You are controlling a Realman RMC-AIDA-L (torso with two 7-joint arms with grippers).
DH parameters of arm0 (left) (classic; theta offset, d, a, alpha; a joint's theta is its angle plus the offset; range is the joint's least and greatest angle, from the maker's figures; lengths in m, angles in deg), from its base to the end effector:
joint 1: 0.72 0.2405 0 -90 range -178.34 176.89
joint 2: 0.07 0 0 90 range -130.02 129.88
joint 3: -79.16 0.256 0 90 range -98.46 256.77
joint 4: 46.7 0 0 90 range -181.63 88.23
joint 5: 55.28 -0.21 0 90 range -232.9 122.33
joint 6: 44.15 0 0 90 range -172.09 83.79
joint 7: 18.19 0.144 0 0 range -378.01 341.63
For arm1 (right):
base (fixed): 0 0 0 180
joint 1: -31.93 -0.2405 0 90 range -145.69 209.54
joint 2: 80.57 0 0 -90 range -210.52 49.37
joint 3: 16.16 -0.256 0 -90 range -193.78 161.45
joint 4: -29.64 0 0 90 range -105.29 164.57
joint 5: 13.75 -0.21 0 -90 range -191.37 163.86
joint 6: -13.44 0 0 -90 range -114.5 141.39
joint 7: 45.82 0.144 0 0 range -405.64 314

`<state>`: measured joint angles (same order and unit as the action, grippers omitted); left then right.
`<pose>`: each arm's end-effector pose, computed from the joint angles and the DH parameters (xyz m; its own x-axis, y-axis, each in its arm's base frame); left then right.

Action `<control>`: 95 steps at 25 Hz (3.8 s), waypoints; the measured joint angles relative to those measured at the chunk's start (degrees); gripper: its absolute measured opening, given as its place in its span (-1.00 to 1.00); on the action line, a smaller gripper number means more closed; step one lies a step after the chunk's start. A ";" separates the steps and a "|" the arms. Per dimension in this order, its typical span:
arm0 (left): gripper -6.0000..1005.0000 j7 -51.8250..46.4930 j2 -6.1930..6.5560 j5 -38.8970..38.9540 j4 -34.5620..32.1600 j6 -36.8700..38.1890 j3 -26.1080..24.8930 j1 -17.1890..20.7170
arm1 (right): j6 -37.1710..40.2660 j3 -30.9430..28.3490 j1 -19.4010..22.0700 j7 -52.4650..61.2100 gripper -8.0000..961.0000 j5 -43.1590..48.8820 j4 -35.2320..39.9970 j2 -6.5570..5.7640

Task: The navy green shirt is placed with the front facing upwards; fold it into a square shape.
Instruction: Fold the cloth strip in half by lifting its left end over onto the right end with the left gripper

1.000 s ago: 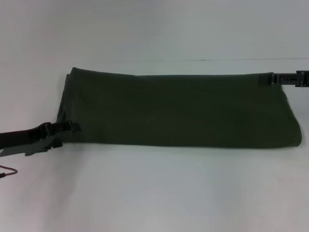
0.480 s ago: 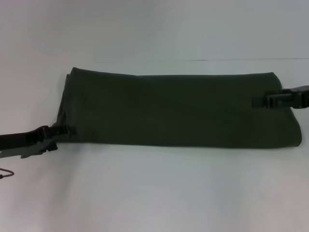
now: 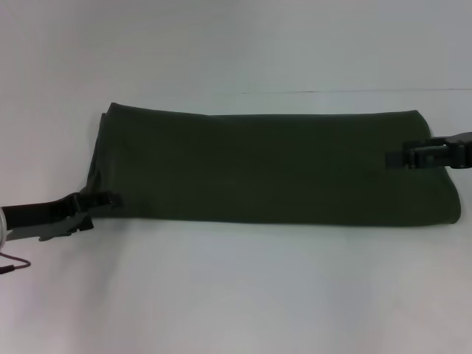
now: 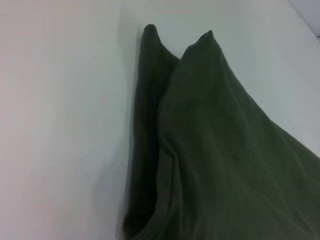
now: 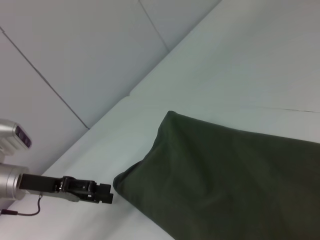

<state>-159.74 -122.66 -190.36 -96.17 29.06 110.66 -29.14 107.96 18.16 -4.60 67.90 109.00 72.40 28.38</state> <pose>-0.3221 0.3446 0.0235 0.0109 0.8361 0.5485 0.9989 0.0156 -0.0435 0.2590 0.3706 0.0893 0.5971 -0.6730 -0.4365 -0.7631 -0.6443 -0.0505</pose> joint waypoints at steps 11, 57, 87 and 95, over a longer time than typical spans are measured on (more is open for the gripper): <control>0.77 -0.19 0.42 -1.44 0.75 -1.92 1.37 -1.28 | 0.03 -0.26 0.22 0.41 0.91 -0.34 0.06 -0.08; 0.76 -0.36 2.34 -4.44 1.65 -0.81 1.04 -3.22 | -0.92 -3.94 0.84 0.54 0.91 -0.33 0.06 -0.09; 0.75 -9.58 3.22 -6.84 3.75 -0.55 1.92 -5.43 | -0.91 -4.80 1.10 1.23 0.91 -0.42 0.17 -0.21; 0.75 -13.35 3.48 -7.31 5.03 -0.99 1.76 -6.05 | -0.92 -5.13 1.10 1.24 0.91 -0.47 0.22 -0.35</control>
<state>-173.09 -119.18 -197.67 -91.14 28.07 112.42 -35.19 107.05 13.03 -3.50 69.13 108.53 72.62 28.03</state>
